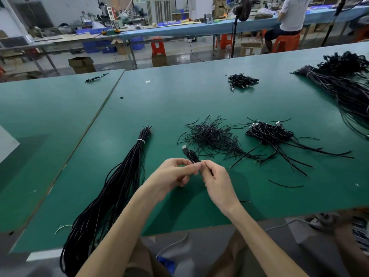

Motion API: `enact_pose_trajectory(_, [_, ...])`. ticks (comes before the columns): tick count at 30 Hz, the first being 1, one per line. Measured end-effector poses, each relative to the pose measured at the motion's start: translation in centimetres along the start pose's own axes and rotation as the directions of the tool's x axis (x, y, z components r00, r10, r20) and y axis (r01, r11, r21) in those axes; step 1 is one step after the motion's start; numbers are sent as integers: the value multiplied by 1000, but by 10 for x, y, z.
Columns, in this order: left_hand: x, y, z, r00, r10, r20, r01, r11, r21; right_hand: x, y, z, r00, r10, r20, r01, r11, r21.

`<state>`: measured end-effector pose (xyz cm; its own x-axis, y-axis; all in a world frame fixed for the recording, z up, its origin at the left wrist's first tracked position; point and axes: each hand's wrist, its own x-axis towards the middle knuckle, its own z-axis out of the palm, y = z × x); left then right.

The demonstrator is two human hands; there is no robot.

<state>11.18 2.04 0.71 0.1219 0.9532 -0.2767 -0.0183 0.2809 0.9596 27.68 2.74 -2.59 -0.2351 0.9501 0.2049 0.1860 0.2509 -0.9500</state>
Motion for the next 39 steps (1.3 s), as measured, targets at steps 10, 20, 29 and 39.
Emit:
enact_pose_trajectory(10, [1,-6,-7,988,-32,150,78,949,-307,1,0,1,997,-35,71,37,999,-18])
enact_pose_trajectory(20, [2,-14,2,994,80,74,-45,923,-383,2,4,1,996,-33,85,31,999,27])
enact_pose_trajectory(29, [0,-19,-15,953,231,195,-207,969,-137,1,4,0,990,-15,138,-4,991,131])
enact_pose_trajectory(39, [0,-17,-22,937,238,255,-258,965,47,2,5,-1,982,-20,186,1,995,101])
